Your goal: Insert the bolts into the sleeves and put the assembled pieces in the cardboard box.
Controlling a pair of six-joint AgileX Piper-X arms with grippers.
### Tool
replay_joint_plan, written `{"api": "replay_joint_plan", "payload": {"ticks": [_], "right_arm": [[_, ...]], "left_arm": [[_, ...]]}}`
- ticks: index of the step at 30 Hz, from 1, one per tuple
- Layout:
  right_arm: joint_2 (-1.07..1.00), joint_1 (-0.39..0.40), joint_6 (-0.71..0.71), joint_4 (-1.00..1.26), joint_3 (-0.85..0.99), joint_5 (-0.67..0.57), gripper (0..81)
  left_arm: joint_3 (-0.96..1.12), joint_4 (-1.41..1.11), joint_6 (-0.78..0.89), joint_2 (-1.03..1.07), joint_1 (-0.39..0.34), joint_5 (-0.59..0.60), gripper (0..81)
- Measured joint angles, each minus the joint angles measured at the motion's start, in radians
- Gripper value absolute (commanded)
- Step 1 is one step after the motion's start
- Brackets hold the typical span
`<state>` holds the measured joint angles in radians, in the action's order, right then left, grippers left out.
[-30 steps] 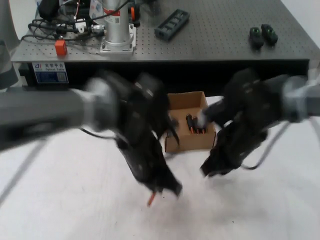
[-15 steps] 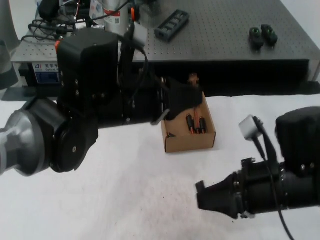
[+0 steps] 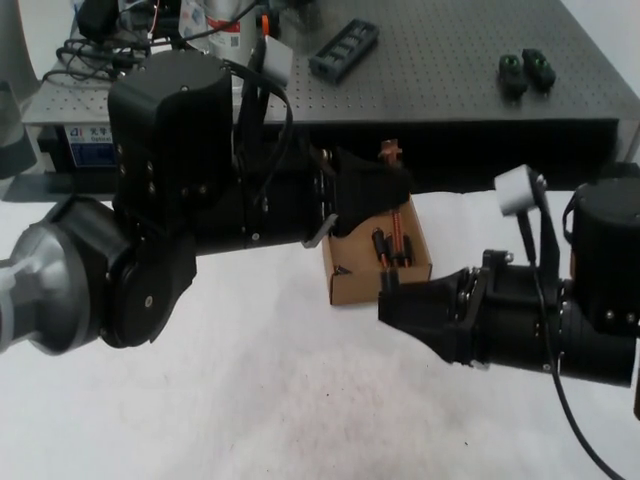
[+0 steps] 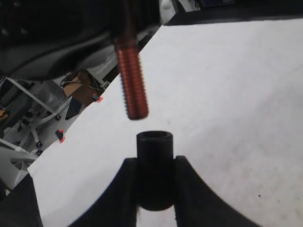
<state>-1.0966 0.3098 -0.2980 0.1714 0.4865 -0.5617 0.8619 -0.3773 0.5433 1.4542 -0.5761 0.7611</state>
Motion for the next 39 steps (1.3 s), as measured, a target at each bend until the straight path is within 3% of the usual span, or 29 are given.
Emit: {"api": "replay_joint_plan", "payload": {"ticks": [23,25,27,30,31,39], "right_arm": [[0.01,0.0,0.0,0.106,0.0,0.015,3.4],[0.01,0.0,0.0,0.109,0.0,0.015,3.4],[0.01,0.0,0.008,0.109,0.0,0.042,3.4],[0.01,-0.029,0.03,0.111,0.0,0.115,3.4],[0.007,-0.048,0.043,0.117,0.0,0.141,3.4],[-0.23,-0.152,0.104,0.118,0.19,0.209,3.4]], "left_arm": [[0.0,0.043,-0.014,0.0,0.0,0.032,0.1],[0.0,0.044,-0.015,0.0,0.0,0.051,7.0],[0.0,0.044,-0.018,0.0,0.0,0.063,23.2],[0.0,0.044,-0.022,0.0,0.0,0.075,57.0],[0.0,0.044,-0.022,0.0,0.0,0.074,61.5],[0.0,0.154,-0.023,0.0,0.003,-0.048,49.6]]}}
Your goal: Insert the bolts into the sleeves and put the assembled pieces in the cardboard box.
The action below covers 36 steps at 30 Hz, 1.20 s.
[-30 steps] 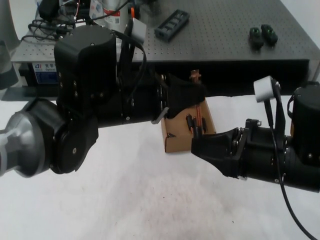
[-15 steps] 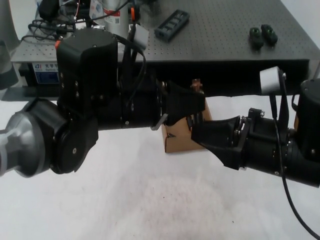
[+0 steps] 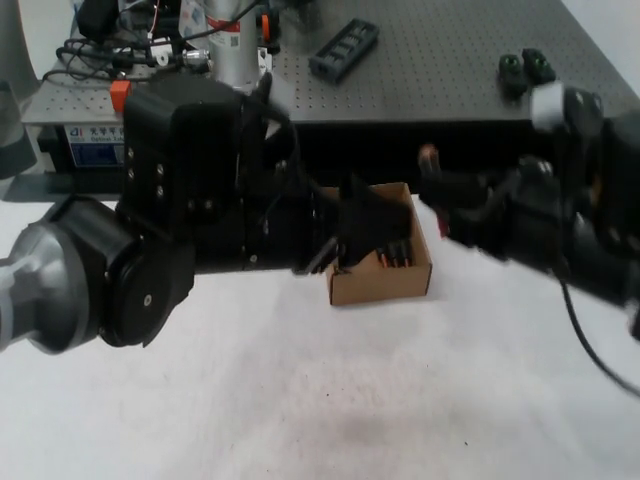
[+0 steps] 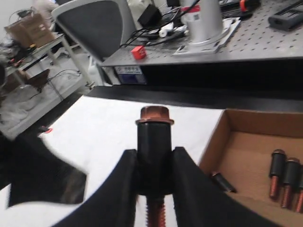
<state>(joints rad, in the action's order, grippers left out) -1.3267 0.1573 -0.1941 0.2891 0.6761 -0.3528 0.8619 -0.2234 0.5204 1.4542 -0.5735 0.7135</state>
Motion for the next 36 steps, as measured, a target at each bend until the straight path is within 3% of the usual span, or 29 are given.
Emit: {"api": "replay_joint_plan", "payload": {"ticks": [5,8,14,18,20,24,25,27,32,34,36], "right_arm": [[-0.179,-0.011,0.012,-0.045,0.16,0.019,3.4],[-0.29,-0.011,0.02,-0.092,0.268,0.038,3.4],[-0.627,0.002,0.047,-0.404,0.603,0.12,3.4],[-0.712,0.01,0.054,-0.503,0.685,0.142,1.0],[-0.75,0.014,0.055,-0.548,0.717,0.142,7.3],[-0.768,0.017,0.056,-0.604,0.73,0.14,34.2],[-0.768,0.017,0.056,-0.613,0.732,0.137,37.2],[-0.762,0.013,0.056,-0.625,0.736,0.121,33.6],[-0.636,-0.015,0.068,-0.645,0.697,0.033,11.3],[-0.477,-0.028,0.082,-0.644,0.64,0.014,2.0],[-0.334,-0.035,0.094,-0.644,0.553,0.002,3.4]], "left_arm": [[0.0,0.223,-0.084,0.0,0.0,-0.15,37.7],[0.0,0.344,-0.101,0.0,0.0,-0.213,26.4],[-0.004,0.544,-0.177,-0.003,0.0,-0.332,0.6],[-0.067,0.573,-0.198,-0.058,0.0,-0.455,0.6],[-0.112,0.581,-0.203,-0.111,0.0,-0.515,0.6],[-0.216,0.587,-0.193,-0.256,0.002,-0.542,0.6],[-0.274,0.592,-0.183,-0.329,0.001,-0.563,0.6],[-0.303,0.601,-0.173,-0.371,0.001,-0.581,0.6],[-0.399,0.667,-0.1,-0.649,0.003,-0.657,0.6],[-0.451,0.707,-0.073,-0.728,0.003,-0.673,0.6],[-0.481,0.734,-0.06,-0.79,0.003,-0.691,0.6]]}}
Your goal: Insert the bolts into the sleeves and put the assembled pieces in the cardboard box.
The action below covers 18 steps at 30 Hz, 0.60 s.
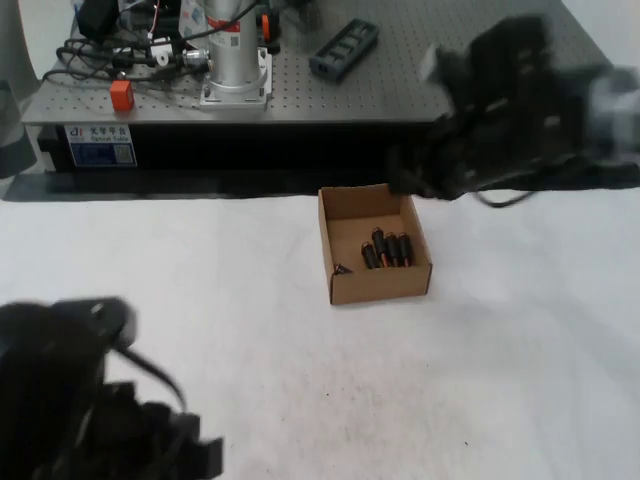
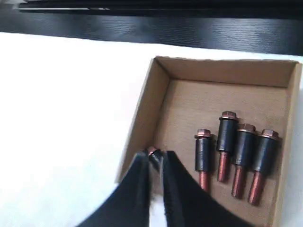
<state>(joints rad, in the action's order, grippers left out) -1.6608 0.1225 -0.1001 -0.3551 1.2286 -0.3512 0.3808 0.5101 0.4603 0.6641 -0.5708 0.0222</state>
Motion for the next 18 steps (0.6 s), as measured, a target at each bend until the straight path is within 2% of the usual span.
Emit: {"api": "replay_joint_plan", "payload": {"ticks": [4,5,9,10,15,18], "right_arm": [[0.293,-0.014,-0.008,-0.058,-0.252,-0.034,3.4],[0.422,-0.026,-0.08,-0.094,-0.348,-0.085,3.4],[0.616,-0.063,-0.374,-0.151,-0.481,-0.262,3.4],[0.678,-0.068,-0.541,-0.13,-0.536,-0.331,3.4],[0.712,-0.068,-0.912,0.007,-0.667,-0.519,3.4],[0.712,-0.07,-1.015,0.038,-0.7,-0.576,3.4]], "left_arm": [[-0.042,0.025,0.004,-0.084,0.0,-0.044,0.6],[-0.05,0.028,0.004,-0.103,0.0,-0.049,0.6],[-0.067,0.032,0.002,-0.153,0.0,-0.055,0.6],[-0.071,0.032,-0.005,-0.163,0.0,-0.057,0.6],[-0.092,0.032,-0.084,-0.208,0.0,-0.098,0.6],[-0.094,0.035,-0.109,-0.22,0.0,-0.117,0.6]]}}
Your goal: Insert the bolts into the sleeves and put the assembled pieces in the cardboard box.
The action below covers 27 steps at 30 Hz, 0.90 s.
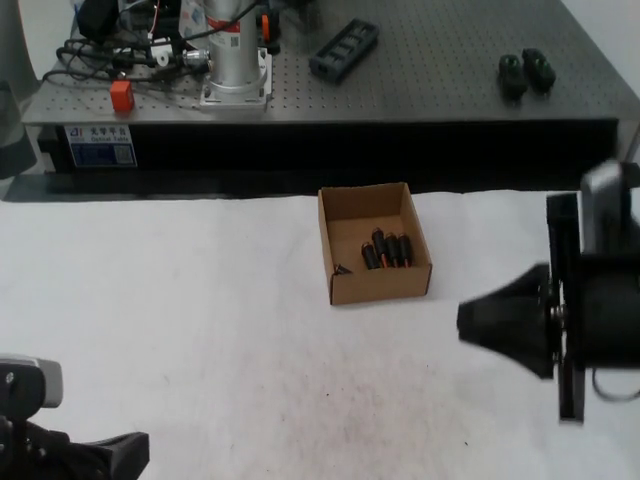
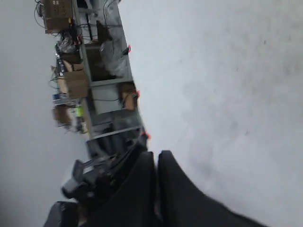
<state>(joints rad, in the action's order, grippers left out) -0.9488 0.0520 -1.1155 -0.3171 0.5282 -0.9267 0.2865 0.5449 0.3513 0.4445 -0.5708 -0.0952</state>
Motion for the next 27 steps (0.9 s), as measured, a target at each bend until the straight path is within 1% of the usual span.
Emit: {"api": "replay_joint_plan", "payload": {"ticks": [3,4,7,11,13,16,19,22,24,27], "right_arm": [[0.001,0.0,-0.11,0.021,-0.044,-0.084,3.4],[0.001,0.0,-0.116,0.021,-0.047,-0.084,3.4],[0.004,0.0,-0.168,0.021,-0.083,-0.138,3.4],[0.017,0.0,-0.19,0.021,-0.113,-0.167,3.4],[0.028,0.0,-0.167,0.032,-0.123,-0.169,3.4],[0.034,0.0,-0.019,0.039,-0.129,-0.137,3.4],[0.034,0.0,0.211,0.027,-0.129,0.02,3.4],[0.034,0.0,0.506,-0.024,-0.129,0.271,3.4],[0.034,0.0,0.677,-0.066,-0.129,0.443,3.4],[0.034,0.0,0.852,-0.11,-0.129,0.624,3.4]], "left_arm": [[0.0,0.0,-0.01,0.0,0.0,-0.014,0.6],[0.0,0.0,-0.012,0.0,0.0,-0.016,0.6],[0.0,0.0,-0.023,0.0,0.0,-0.019,0.6],[0.0,0.0,-0.037,0.0,0.0,-0.019,0.6],[0.0,0.0,-0.044,0.0,0.0,-0.019,0.6],[0.0,0.003,-0.044,0.0,0.0,-0.019,0.6],[0.0,0.01,-0.044,0.0,0.0,-0.037,0.6],[0.0,0.025,-0.044,0.0,0.0,-0.042,0.6],[0.0,0.036,-0.037,0.0,0.0,-0.042,0.6],[0.0,0.067,-0.014,0.0,0.0,-0.042,0.6]]}}
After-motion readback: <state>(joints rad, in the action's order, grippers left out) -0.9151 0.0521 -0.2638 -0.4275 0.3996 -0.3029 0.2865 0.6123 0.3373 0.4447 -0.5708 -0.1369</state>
